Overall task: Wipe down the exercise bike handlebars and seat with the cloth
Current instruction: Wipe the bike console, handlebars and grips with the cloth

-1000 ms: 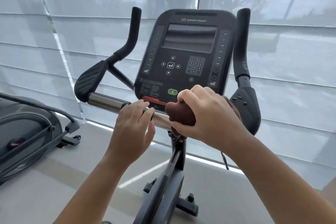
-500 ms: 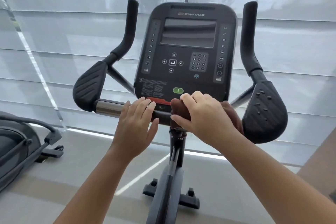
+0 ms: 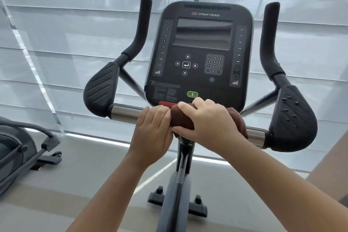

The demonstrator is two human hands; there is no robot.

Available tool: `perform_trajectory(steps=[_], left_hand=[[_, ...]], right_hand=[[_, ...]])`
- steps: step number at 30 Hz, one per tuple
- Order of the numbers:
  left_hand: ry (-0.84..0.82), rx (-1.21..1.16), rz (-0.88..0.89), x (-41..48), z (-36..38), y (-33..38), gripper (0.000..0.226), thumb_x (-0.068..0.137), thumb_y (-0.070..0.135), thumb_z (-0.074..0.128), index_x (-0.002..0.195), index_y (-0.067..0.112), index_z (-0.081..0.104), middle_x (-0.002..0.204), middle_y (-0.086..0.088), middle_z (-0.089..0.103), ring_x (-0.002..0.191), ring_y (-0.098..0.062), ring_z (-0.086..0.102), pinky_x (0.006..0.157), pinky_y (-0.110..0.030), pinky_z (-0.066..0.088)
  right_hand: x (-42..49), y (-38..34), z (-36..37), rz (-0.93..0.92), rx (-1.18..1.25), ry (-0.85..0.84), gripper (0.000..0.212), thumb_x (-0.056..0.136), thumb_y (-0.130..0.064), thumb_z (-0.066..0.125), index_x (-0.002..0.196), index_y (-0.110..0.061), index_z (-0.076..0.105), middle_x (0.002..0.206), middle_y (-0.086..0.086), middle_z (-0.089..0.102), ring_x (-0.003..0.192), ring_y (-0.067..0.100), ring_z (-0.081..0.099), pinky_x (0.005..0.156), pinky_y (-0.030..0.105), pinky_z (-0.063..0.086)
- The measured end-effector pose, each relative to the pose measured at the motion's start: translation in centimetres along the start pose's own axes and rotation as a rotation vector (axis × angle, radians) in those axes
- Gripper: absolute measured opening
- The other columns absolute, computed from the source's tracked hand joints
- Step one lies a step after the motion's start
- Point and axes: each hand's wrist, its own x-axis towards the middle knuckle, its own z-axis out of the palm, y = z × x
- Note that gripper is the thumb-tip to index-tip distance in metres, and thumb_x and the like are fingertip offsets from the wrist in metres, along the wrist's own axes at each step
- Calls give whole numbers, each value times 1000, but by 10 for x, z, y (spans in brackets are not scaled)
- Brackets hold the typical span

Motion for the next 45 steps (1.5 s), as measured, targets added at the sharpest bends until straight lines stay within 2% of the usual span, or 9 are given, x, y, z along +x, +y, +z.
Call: perform_trajectory(steps=[3,6,8,14,19,28,34,39,45], left_hand=[[-13,-9,2,0,-1,1,36,88,20,39,108,-1,60,108,-17,62,101,-33,56,97,-44,33],[-9,-31,-4,-1,-2,1,35,88,21,38,109,1,58,109,-16,60,103,-31,53,99,-43,31],[-8,-50,-12,-1,-2,1,35,89,21,37,109,2,58,109,-15,60,104,-29,51,99,-42,30],[-12,-52,-8,-1,-4,0,36,89,19,37,107,0,61,108,-16,62,101,-33,56,96,-42,34],[-11,-40,-21,-1,-6,2,35,89,19,37,106,0,60,106,-16,61,101,-32,55,100,-41,31],[-9,-51,-109,1,-6,14,32,87,20,40,99,-1,61,102,-17,62,99,-35,56,96,-46,36],[9,-85,-167,2,-6,17,32,87,23,37,96,2,59,99,-14,61,97,-31,54,96,-41,32],[-9,-76,-161,2,-8,17,33,87,24,36,97,2,58,101,-14,61,97,-32,52,96,-38,28],[-64,-98,-168,2,-14,17,36,88,26,35,99,1,59,102,-14,60,99,-32,53,96,-39,30]], right_hand=[[-15,19,-3,-9,26,36,57,75,-58,58,119,-21,57,84,9,59,70,29,55,58,30,36],[-45,42,-9,74,-1,93,60,76,-62,49,114,-17,62,78,9,60,63,28,55,56,32,42],[-53,43,-8,103,-35,104,62,77,-63,46,113,-15,62,78,11,59,64,29,55,57,34,43],[-19,0,0,-38,-95,99,62,67,-55,71,116,-18,60,89,15,63,70,30,57,59,36,48],[-60,46,-2,7,-85,208,62,67,-52,72,117,-16,60,90,13,62,70,31,58,60,38,49],[-28,5,1,-42,-119,154,60,64,-46,75,116,-20,60,93,14,64,71,29,58,62,36,48],[-74,60,-4,46,-50,223,60,67,-47,74,117,-16,60,89,10,62,72,30,58,64,38,49],[-37,31,-7,46,13,67,69,67,-53,72,124,-19,55,92,13,61,70,31,56,63,38,46],[-52,45,-3,-2,-10,139,66,65,-46,76,122,-19,57,91,11,62,69,29,56,60,37,47]])
